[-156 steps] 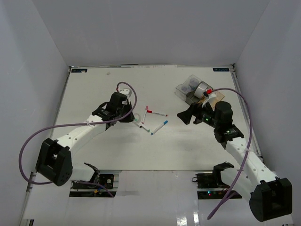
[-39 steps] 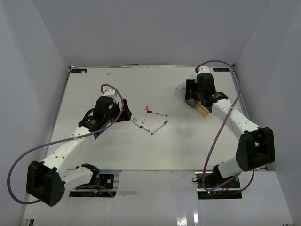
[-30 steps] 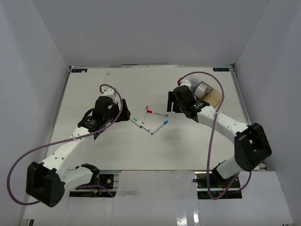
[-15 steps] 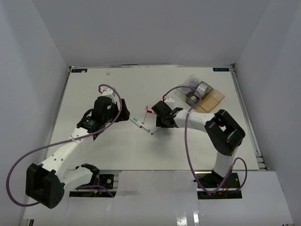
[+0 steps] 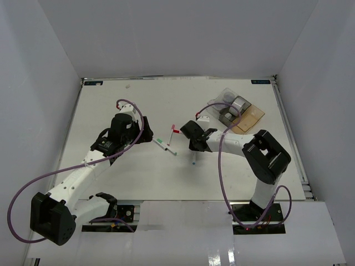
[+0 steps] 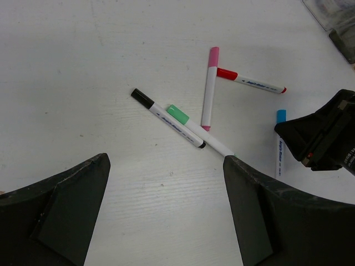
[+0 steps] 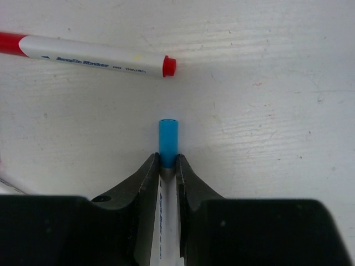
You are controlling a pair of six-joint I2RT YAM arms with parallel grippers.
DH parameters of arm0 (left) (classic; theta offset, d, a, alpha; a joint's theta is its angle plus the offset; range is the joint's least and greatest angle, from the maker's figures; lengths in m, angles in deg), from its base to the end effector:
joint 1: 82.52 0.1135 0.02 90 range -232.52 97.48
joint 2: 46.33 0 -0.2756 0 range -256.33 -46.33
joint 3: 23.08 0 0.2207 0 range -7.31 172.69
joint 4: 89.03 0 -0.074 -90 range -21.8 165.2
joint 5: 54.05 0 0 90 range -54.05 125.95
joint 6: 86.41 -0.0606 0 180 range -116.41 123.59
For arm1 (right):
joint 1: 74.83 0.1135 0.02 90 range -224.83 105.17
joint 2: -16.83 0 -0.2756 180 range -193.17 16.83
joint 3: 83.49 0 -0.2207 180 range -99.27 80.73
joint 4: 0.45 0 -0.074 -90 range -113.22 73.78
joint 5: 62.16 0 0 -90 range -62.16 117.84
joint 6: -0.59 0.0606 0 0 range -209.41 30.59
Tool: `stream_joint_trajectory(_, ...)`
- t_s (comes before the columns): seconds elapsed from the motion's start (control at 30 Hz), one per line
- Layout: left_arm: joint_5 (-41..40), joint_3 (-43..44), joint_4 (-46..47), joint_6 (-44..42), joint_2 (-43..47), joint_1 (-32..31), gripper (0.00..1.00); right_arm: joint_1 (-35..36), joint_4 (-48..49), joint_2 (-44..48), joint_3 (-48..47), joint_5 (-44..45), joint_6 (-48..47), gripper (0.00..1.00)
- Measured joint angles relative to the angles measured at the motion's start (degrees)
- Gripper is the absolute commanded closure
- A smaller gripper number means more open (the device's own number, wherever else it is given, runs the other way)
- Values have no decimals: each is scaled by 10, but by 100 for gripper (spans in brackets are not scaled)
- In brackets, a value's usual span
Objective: Sort the stationery into containers
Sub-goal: Pick up the pen from the center of the board, then place the pen in the storage box.
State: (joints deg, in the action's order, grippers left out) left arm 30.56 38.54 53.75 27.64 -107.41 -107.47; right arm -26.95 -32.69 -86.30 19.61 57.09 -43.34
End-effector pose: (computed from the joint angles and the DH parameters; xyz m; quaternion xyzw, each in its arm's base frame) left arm 0.1975 -0.0856 0.2766 -0.0141 0.8928 -0.1476 0.4253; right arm 0.2546 0.2375 0.1762 0.0539 0.9322 0.0264 0.3570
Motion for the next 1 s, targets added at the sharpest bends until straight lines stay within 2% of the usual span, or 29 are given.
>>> stream_joint_trajectory(0.17,0,0,0,0,0,0,6,-2,-1,36,40,10,-1,91)
stream_joint_trajectory(0.33,0,0,-1,0,0,0,6,-22,-37,100,60,34,-20,91)
stream_joint_trajectory(0.43,0,0,-4,0,0,0,6,-64,-42,166,60,47,-42,90)
stream_joint_trajectory(0.53,0,0,-5,0,0,0,6,-139,-40,230,59,56,-68,88)
stream_joint_trajectory(0.63,0,0,-6,0,0,0,6,-225,-39,255,53,60,-94,86)
stream_joint_trajectory(0.8,0,0,-7,0,0,0,6,-343,-33,235,27,39,-123,84)
stream_joint_trajectory(1.0,0,0,-8,0,0,0,6,-424,-27,150,-63,-5,-124,83)
